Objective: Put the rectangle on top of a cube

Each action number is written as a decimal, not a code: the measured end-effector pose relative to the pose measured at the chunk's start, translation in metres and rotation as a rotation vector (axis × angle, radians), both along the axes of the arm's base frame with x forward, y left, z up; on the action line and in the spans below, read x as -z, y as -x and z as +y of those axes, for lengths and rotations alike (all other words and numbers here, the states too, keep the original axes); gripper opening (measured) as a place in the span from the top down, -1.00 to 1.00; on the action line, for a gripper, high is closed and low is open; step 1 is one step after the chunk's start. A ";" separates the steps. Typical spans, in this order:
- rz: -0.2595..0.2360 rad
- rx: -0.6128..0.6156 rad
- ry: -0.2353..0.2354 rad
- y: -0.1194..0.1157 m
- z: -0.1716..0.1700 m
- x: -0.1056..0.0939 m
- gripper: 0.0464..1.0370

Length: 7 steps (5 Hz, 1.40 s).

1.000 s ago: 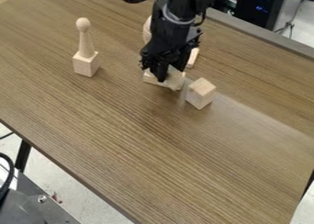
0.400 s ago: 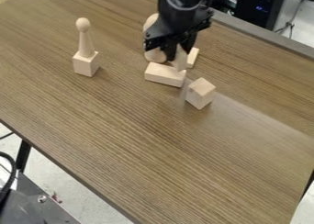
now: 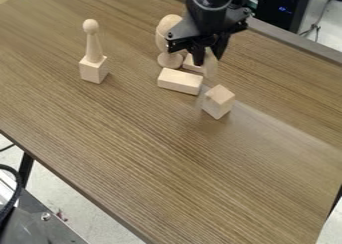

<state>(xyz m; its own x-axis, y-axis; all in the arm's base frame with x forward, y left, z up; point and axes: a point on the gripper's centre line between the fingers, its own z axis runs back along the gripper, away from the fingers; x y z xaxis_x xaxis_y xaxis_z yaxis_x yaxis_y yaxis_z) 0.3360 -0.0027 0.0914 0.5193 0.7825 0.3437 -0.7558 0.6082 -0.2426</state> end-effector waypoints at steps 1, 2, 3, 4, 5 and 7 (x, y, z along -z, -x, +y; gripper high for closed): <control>0.013 0.076 0.006 0.006 -0.008 0.003 0.54; 0.028 0.114 -0.005 0.014 -0.015 0.003 0.54; 0.076 0.161 0.001 0.021 -0.019 0.005 0.54; 0.091 0.208 0.009 0.023 -0.024 0.006 0.54; 0.105 0.236 0.015 0.023 -0.032 0.009 0.54; 0.146 0.292 0.028 0.016 -0.045 0.021 0.54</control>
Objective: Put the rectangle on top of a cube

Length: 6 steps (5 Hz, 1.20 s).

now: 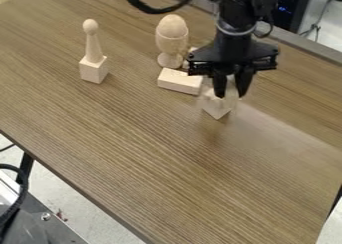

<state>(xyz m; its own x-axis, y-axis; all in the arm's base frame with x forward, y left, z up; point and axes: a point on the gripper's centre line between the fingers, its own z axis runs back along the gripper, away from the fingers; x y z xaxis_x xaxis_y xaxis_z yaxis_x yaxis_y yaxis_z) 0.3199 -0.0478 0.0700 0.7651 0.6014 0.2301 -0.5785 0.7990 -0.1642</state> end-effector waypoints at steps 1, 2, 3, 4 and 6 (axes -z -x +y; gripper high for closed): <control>0.012 0.013 -0.006 0.000 0.000 0.004 0.54; 0.008 0.021 -0.013 -0.001 0.000 0.004 0.54; 0.005 0.028 -0.023 -0.002 0.001 0.003 0.54; 0.002 0.033 -0.031 -0.003 0.002 0.003 0.54; 0.003 0.022 -0.032 -0.003 0.006 0.003 0.54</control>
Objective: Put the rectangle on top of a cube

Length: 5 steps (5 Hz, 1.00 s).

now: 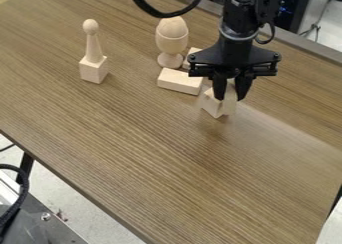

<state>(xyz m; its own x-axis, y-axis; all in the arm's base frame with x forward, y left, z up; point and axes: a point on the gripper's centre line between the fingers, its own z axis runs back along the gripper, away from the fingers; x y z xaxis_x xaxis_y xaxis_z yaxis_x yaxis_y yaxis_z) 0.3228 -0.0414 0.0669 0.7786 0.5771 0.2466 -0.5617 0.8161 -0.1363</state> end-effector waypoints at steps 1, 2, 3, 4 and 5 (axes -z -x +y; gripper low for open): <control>0.012 -0.008 -0.026 0.002 0.004 0.001 0.54; 0.024 -0.038 -0.041 0.004 0.007 0.001 0.54; 0.035 -0.078 -0.060 0.007 0.009 0.001 0.54; 0.038 -0.100 -0.068 0.008 0.011 0.001 0.47; 0.036 -0.108 -0.055 0.008 0.009 0.001 -0.16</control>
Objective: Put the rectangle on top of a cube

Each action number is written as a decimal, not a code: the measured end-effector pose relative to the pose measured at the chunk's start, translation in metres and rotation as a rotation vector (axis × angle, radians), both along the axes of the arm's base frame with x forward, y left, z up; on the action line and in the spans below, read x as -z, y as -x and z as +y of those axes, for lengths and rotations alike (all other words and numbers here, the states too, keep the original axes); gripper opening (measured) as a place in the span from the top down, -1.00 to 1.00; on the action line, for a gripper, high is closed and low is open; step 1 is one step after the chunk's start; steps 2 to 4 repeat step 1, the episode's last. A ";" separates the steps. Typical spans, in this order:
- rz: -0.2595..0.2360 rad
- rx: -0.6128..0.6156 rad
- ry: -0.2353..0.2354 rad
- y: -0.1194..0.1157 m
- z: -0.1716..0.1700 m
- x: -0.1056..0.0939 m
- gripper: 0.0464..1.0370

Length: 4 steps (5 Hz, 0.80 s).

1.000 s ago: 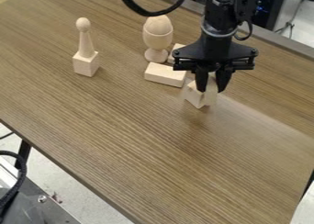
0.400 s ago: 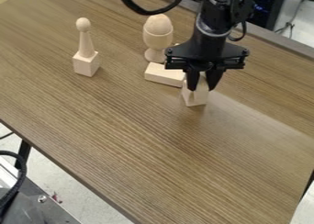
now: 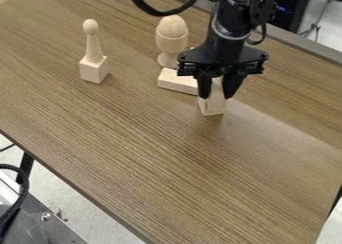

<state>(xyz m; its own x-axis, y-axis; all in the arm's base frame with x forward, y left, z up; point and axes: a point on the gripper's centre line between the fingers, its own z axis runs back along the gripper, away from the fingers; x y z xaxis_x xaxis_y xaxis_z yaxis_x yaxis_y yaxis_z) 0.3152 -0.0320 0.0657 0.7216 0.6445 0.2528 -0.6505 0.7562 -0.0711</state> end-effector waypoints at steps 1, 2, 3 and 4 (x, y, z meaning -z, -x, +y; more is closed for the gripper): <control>-0.006 0.013 0.004 -0.001 -0.001 0.000 -0.76; -0.006 0.013 0.004 -0.001 -0.001 0.000 -0.76; -0.006 0.013 0.004 -0.001 -0.001 0.000 -0.76; -0.006 0.013 0.004 -0.001 -0.001 0.000 -0.76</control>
